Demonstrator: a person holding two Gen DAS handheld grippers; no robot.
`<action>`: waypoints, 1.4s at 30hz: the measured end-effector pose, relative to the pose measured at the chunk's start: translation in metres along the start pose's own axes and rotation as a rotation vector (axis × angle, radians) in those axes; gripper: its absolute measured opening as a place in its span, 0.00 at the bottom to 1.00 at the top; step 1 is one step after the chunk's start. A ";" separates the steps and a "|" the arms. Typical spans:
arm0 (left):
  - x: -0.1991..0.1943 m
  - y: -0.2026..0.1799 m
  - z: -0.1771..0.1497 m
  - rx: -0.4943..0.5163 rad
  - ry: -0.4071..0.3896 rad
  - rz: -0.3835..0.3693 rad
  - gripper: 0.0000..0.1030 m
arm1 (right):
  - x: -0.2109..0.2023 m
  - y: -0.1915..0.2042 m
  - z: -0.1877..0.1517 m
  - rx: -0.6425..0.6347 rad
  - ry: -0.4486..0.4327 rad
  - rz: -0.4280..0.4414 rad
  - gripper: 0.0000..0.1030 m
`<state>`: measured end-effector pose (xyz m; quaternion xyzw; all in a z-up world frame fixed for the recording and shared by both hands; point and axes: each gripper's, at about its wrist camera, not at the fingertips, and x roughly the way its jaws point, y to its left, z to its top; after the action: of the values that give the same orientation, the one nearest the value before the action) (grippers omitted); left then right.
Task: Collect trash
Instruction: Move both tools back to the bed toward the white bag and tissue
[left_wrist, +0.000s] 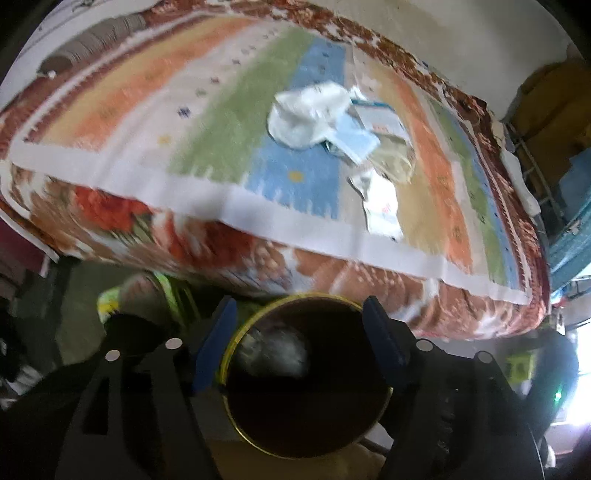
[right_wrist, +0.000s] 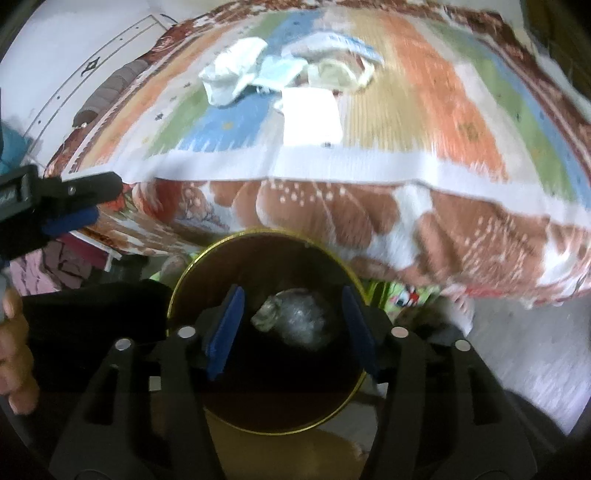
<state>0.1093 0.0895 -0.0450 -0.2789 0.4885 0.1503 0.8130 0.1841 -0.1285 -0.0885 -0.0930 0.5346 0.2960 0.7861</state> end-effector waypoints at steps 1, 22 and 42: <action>-0.002 0.001 0.003 0.001 -0.003 -0.006 0.72 | -0.002 0.000 0.002 -0.001 -0.005 0.005 0.59; 0.000 0.003 0.062 0.076 -0.011 -0.012 0.94 | -0.019 0.014 0.057 -0.100 -0.122 0.031 0.91; 0.017 0.025 0.144 0.077 -0.129 0.049 0.94 | 0.015 0.009 0.108 -0.108 -0.088 0.017 0.91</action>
<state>0.2063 0.1956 -0.0148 -0.2250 0.4471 0.1691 0.8490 0.2673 -0.0661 -0.0559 -0.1175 0.4837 0.3347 0.8001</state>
